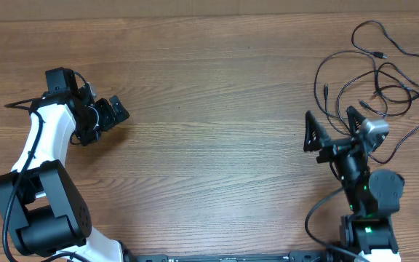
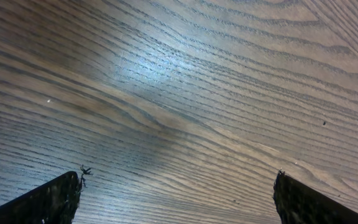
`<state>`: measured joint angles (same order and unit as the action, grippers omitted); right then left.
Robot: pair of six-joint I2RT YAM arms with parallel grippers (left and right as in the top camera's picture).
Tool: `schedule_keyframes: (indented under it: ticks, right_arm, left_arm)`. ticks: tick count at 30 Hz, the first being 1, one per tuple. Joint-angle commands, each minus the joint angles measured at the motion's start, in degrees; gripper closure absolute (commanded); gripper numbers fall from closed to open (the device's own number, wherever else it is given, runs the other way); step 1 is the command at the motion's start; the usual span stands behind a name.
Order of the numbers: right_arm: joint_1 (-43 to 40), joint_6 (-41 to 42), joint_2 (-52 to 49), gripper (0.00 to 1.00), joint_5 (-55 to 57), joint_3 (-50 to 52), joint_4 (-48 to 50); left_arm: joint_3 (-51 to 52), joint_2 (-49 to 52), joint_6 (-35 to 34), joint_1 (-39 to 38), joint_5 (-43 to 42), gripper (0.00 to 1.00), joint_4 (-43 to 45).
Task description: Untangle cables
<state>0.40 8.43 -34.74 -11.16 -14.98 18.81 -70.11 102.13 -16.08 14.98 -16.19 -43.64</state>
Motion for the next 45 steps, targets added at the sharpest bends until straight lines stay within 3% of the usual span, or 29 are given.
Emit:
schedule_keyframes:
  ticks: [1,7,14,25,45]
  right_arm:
    - [0.2,-6.1,3.9,0.0,-1.5,3.3,1.3]
    - [0.2,-11.9,9.8,0.0,-1.3,8.4,1.5]
    - [0.0,-11.9,18.6,0.0,0.3,14.7,1.6]
    - [-2.4,-11.4,34.4,0.0,3.8,14.6,-23.0]
    - [-2.4,-13.0,34.6,0.0,5.1,14.5,-23.0]
  left_arm:
    - [-0.7,-0.6,0.7,-0.5,0.3,0.01,0.2]
    - [-0.7,-0.6,0.7,-0.5,0.3,0.0,0.2]
    - [-0.7,-0.6,0.7,-0.5,0.3,0.0,0.2]
    - [-0.7,-0.6,0.7,-0.5,0.3,0.0,0.2]
    - [-0.7,-0.6,0.7,-0.5,0.3,0.0,0.2]
